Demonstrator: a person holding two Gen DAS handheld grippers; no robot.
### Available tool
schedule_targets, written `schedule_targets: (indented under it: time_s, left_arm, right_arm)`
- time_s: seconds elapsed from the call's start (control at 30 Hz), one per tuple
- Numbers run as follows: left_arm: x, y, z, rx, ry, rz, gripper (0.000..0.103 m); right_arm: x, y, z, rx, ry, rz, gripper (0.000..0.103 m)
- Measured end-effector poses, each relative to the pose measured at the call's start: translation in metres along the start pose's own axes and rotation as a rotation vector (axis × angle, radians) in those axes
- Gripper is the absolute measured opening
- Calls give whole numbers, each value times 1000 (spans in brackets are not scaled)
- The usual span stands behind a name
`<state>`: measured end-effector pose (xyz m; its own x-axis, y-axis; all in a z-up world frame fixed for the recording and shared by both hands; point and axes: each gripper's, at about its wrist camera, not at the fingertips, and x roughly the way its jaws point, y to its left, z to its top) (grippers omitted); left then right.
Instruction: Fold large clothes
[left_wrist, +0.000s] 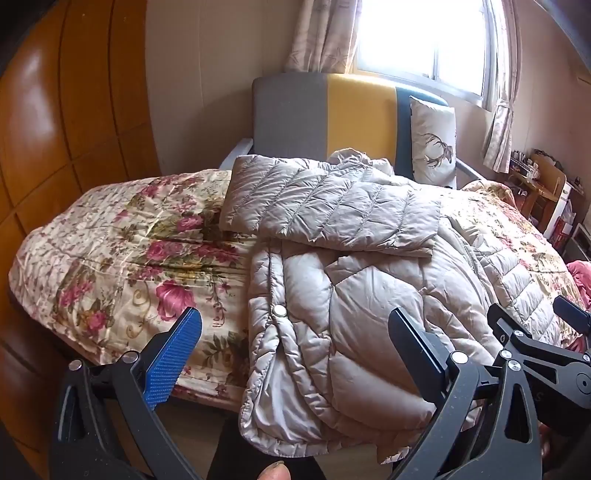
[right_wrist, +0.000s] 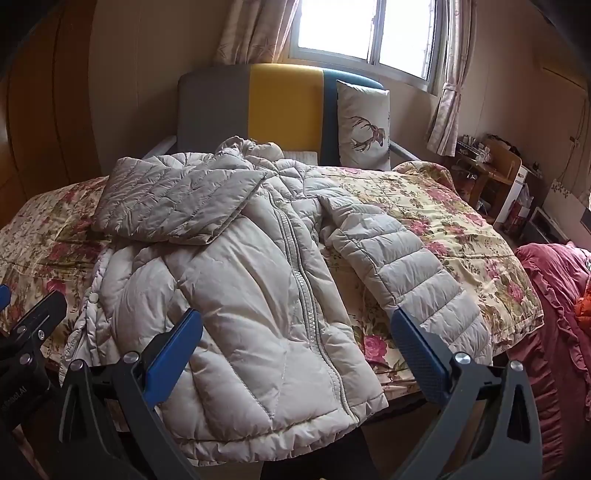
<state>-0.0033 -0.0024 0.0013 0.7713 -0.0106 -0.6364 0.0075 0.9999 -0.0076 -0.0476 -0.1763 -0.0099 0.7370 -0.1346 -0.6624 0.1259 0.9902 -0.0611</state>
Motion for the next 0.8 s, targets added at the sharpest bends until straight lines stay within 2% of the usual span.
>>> schedule_targets:
  time_s: [0.27, 0.57, 0.8]
  left_arm:
    - [7, -7, 0, 20, 15, -1, 100]
    - [14, -9, 11, 52, 16, 45, 100]
    - [24, -8, 18, 52, 28, 47, 100]
  right_arm:
    - [4, -3, -1, 2, -5, 7, 101]
    - [7, -12, 0, 18, -17, 32, 101]
    - [7, -27, 4, 33, -37, 5, 101]
